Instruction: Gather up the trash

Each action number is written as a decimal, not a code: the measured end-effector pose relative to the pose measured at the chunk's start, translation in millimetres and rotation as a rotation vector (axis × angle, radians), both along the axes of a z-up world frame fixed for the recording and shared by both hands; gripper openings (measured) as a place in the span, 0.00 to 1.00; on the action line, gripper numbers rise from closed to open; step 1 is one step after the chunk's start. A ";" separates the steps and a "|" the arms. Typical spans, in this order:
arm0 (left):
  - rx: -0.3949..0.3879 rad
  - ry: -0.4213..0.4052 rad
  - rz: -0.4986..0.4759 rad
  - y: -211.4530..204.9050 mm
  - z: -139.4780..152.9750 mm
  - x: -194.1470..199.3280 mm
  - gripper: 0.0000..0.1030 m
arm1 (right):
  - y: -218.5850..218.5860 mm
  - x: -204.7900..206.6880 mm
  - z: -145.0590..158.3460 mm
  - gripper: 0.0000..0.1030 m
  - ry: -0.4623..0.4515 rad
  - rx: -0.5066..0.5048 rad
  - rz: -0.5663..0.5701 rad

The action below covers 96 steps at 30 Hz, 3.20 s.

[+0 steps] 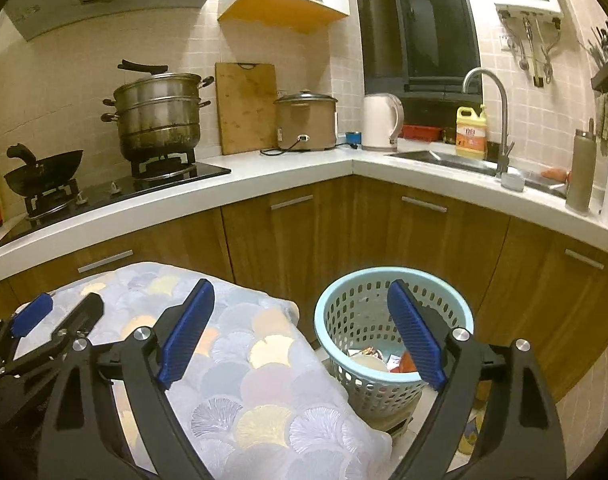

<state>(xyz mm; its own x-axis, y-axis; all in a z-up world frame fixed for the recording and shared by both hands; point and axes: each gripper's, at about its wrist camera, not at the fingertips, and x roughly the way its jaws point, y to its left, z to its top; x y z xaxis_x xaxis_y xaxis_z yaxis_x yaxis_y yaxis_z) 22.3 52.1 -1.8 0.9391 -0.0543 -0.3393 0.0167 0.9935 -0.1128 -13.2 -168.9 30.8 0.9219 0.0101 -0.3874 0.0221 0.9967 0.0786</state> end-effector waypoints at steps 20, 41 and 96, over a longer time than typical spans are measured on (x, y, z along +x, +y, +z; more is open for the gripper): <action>-0.028 0.036 0.039 11.4 -5.1 4.5 0.88 | -9.4 17.9 6.0 0.85 0.004 0.009 -0.020; 0.013 0.043 0.051 0.4 -9.0 5.0 0.90 | -18.5 18.1 -1.6 0.87 0.044 0.028 -0.025; 0.015 0.059 0.060 -3.1 -4.7 1.2 0.93 | -17.4 15.6 -3.2 0.87 0.045 0.024 -0.030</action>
